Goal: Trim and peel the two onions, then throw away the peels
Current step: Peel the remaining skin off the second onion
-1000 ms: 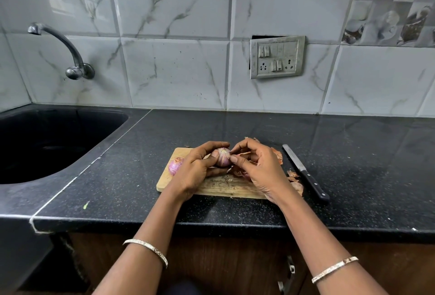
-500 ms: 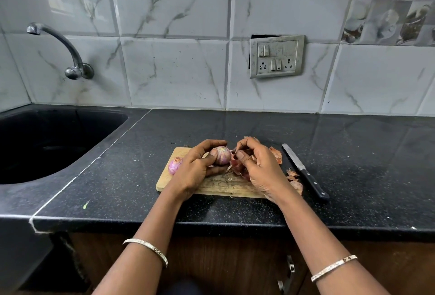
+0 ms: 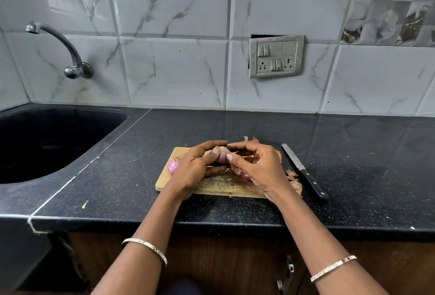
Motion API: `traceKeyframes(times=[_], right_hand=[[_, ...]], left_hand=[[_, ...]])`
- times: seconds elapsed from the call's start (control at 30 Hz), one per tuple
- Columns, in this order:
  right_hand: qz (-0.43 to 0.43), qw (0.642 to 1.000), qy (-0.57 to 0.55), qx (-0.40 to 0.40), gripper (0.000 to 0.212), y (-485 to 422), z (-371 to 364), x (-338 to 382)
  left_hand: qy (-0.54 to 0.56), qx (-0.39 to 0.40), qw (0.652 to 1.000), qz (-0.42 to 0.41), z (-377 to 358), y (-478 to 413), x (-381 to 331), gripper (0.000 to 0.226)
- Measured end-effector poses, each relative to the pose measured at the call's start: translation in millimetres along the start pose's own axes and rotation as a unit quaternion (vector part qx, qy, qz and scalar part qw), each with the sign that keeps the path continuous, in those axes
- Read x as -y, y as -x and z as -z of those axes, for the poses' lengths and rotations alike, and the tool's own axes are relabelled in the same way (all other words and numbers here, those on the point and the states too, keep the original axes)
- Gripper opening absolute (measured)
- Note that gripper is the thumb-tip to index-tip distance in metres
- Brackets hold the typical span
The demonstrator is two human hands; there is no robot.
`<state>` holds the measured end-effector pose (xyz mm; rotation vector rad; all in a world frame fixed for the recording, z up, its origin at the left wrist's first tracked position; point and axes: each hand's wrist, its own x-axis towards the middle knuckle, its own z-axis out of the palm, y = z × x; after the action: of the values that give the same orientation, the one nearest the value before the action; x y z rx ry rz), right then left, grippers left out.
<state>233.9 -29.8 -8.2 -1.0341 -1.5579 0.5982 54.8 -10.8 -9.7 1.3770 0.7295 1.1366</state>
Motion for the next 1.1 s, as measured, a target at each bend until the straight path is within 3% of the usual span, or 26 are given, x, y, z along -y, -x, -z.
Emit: traceKeyframes(times=[0.47,1.1], right_hand=[[0.022,0.999,0.013,-0.027,0.014,0.0,1.2,-1.1],[0.013,1.0,0.013,-0.022,0.017,-0.3,1.3,-2.2]], left_hand=[[-0.105,0.004,0.993,-0.054,1.3,5.9,2.4,0.039],[-0.118,-0.013,0.991,-0.058,2.7,1.6,7.6,0.045]])
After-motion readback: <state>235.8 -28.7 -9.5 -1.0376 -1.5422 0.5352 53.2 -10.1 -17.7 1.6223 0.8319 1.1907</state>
